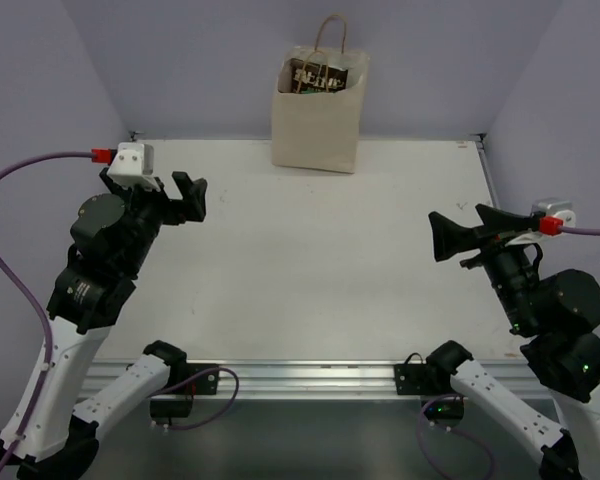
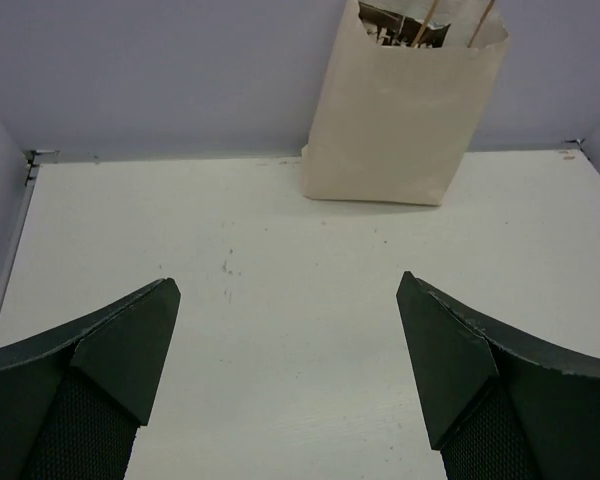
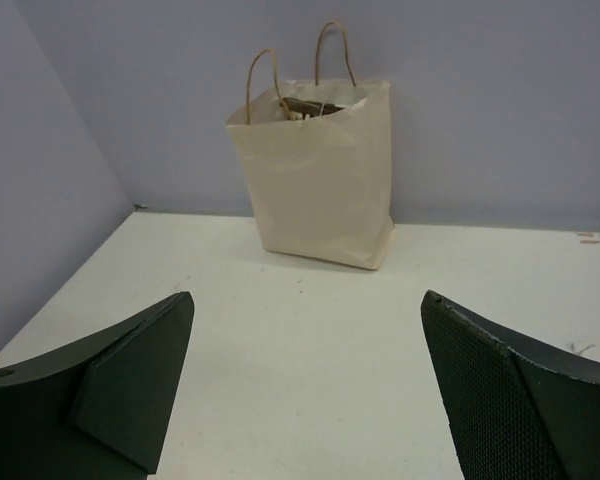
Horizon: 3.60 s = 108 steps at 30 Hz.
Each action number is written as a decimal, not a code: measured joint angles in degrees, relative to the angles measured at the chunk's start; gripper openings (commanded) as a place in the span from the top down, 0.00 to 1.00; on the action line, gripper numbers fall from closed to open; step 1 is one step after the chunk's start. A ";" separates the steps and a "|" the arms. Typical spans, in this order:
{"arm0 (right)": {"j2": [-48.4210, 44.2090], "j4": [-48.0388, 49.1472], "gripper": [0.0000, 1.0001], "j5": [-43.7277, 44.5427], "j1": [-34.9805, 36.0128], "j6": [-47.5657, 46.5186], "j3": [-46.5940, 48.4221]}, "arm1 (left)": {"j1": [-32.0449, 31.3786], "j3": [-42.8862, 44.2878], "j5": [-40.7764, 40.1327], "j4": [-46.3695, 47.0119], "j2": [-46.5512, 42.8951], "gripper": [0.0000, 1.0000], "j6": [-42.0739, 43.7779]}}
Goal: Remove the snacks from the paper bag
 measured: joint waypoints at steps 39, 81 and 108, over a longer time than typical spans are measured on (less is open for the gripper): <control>82.79 43.36 0.24 -23.61 -10.95 -11.87 36.50 | 0.00 -5.42 2.21 -3.08 4.22 0.03 -8.98; 45.46 24.17 1.00 6.54 20.09 -8.41 2.67 | 0.00 -0.87 2.10 -7.93 1.92 0.49 -9.68; 33.51 -7.93 0.05 10.80 30.93 7.04 11.76 | 0.00 -0.24 2.93 -9.09 4.94 0.45 -8.46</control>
